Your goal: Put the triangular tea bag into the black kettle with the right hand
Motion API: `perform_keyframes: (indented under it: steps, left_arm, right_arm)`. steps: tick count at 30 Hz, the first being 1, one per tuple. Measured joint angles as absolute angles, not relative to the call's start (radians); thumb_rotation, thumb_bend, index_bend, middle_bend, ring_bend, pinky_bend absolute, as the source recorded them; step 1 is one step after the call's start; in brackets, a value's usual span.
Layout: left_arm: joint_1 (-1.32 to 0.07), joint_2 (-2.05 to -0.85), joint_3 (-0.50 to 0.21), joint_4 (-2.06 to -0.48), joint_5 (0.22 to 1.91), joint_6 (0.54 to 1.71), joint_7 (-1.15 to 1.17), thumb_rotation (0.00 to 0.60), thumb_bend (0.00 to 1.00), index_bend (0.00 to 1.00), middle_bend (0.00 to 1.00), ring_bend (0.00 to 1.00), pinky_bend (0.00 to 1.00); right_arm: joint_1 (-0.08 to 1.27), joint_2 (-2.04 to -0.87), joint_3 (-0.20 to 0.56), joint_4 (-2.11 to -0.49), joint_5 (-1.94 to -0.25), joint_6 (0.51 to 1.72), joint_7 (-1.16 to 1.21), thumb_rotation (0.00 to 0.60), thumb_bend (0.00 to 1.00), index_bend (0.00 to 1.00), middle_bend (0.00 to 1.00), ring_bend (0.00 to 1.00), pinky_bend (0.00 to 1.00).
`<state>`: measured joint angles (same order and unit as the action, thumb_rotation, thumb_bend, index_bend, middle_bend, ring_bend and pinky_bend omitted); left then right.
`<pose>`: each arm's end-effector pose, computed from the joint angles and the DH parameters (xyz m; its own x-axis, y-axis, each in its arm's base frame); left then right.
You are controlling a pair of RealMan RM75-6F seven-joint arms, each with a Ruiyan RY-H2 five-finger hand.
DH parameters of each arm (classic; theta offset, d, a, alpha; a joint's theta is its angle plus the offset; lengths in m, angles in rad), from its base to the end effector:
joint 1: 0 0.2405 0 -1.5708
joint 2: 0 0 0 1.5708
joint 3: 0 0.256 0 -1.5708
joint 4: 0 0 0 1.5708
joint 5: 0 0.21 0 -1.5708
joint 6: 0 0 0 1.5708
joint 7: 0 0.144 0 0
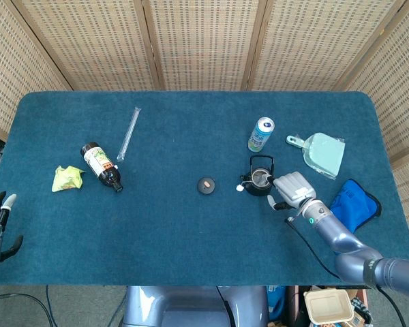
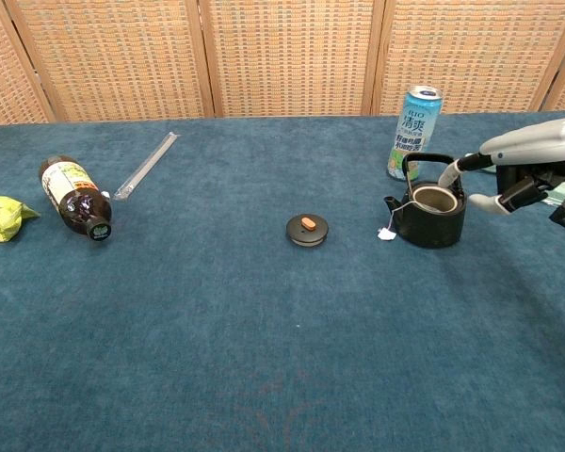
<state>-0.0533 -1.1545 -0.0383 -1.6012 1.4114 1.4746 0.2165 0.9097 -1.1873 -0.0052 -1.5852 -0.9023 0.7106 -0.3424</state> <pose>-0.3287 0.1678 0.1503 0.5542 0.0597 0.8302 0.8244 0.0978 -0.5574 -0.1930 -0.3655 0.0593 0.6417 -0.4317 0.6339 -0.7670 -0.3622 0.5297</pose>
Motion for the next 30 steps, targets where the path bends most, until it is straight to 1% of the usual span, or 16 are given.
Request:
perform_keyframes:
  steps: [4, 7, 9, 11, 12, 13, 15, 17, 18, 21, 23, 24, 26, 28, 30]
  left_arm:
    - [-0.051, -1.156, -0.039, -1.601, 1.410, 1.477, 0.213, 0.600, 0.35, 0.00, 0.00, 0.00, 0.00]
    - [-0.052, -1.156, -0.038, -1.600, 1.409, 1.474, 0.214, 0.600, 0.35, 0.00, 0.00, 0.00, 0.00]
    - [-0.052, -1.155, -0.038, -1.601, 1.411, 1.476, 0.214, 0.600, 0.35, 0.00, 0.00, 0.00, 0.00]
    - [-0.051, -1.154, -0.039, -1.602, 1.412, 1.479, 0.213, 0.600, 0.35, 0.00, 0.00, 0.00, 0.00]
    - [-0.051, -1.154, -0.039, -1.603, 1.413, 1.480, 0.212, 0.600, 0.35, 0.00, 0.00, 0.00, 0.00]
    - [-0.051, -1.154, -0.039, -1.603, 1.414, 1.481, 0.212, 0.600, 0.35, 0.00, 0.00, 0.00, 0.00]
    - [-0.050, -1.154, -0.038, -1.605, 1.417, 1.482, 0.211, 0.600, 0.35, 0.00, 0.00, 0.00, 0.00]
    - [-0.049, -1.155, -0.035, -1.606, 1.421, 1.483, 0.210, 0.600, 0.35, 0.00, 0.00, 0.00, 0.00]
    - [-0.049, -1.155, -0.034, -1.606, 1.426, 1.484, 0.209, 0.600, 0.35, 0.00, 0.00, 0.00, 0.00]
    - [-0.048, -1.156, -0.029, -1.609, 1.443, 1.493, 0.211, 0.600, 0.35, 0.00, 0.00, 0.00, 0.00]
    - [-0.046, -1.155, -0.028, -1.613, 1.448, 1.501, 0.212, 0.600, 0.35, 0.00, 0.00, 0.00, 0.00]
    - [-0.045, -1.153, -0.028, -1.616, 1.452, 1.505, 0.213, 0.600, 0.35, 0.00, 0.00, 0.00, 0.00]
    - [-0.044, -1.151, -0.027, -1.620, 1.457, 1.508, 0.215, 0.600, 0.35, 0.00, 0.00, 0.00, 0.00]
    - [-0.044, -1.150, -0.027, -1.623, 1.460, 1.510, 0.216, 0.600, 0.35, 0.00, 0.00, 0.00, 0.00]
    - [-0.044, -1.149, -0.026, -1.626, 1.464, 1.511, 0.216, 0.600, 0.35, 0.00, 0.00, 0.00, 0.00]
  right_arm:
    - [0.874, -1.171, 0.008, -1.628, -0.937, 0.789, -0.319, 0.217, 0.74, 0.11, 0.88, 0.92, 0.92]
    - [0.834, -1.167, 0.019, -1.652, -0.979, 0.866, -0.290, 0.245, 0.74, 0.11, 0.82, 0.85, 0.91]
    - [0.802, -1.168, 0.025, -1.663, -1.015, 0.927, -0.270, 0.248, 0.74, 0.11, 0.78, 0.81, 0.90]
    - [0.771, -1.170, 0.029, -1.671, -1.047, 0.982, -0.254, 0.254, 0.74, 0.11, 0.72, 0.76, 0.87]
    - [0.745, -1.172, 0.033, -1.678, -1.071, 1.025, -0.243, 0.261, 0.74, 0.11, 0.70, 0.74, 0.86]
    - [0.735, -1.173, 0.034, -1.681, -1.080, 1.042, -0.238, 0.269, 0.74, 0.11, 0.67, 0.70, 0.84]
    - [0.700, -1.177, 0.038, -1.690, -1.108, 1.098, -0.223, 0.312, 0.73, 0.11, 0.62, 0.65, 0.81]
    - [0.671, -1.183, 0.040, -1.696, -1.127, 1.146, -0.215, 0.359, 0.72, 0.11, 0.55, 0.58, 0.76]
    - [0.651, -1.189, 0.040, -1.699, -1.140, 1.180, -0.213, 0.371, 0.72, 0.11, 0.52, 0.55, 0.73]
    - [0.598, -1.204, 0.037, -1.709, -1.170, 1.271, -0.228, 0.399, 0.70, 0.11, 0.42, 0.43, 0.61]
    - [0.562, -1.217, 0.034, -1.717, -1.188, 1.329, -0.246, 0.405, 0.69, 0.11, 0.33, 0.32, 0.49]
    - [0.536, -1.227, 0.032, -1.721, -1.199, 1.364, -0.261, 0.416, 0.69, 0.11, 0.31, 0.29, 0.45]
    - [0.502, -1.241, 0.028, -1.725, -1.217, 1.410, -0.288, 0.472, 0.68, 0.11, 0.24, 0.21, 0.38]
    - [0.471, -1.258, 0.025, -1.725, -1.238, 1.451, -0.319, 0.506, 0.67, 0.11, 0.21, 0.17, 0.34]
    - [0.446, -1.272, 0.022, -1.721, -1.256, 1.483, -0.341, 0.518, 0.67, 0.11, 0.21, 0.16, 0.33]
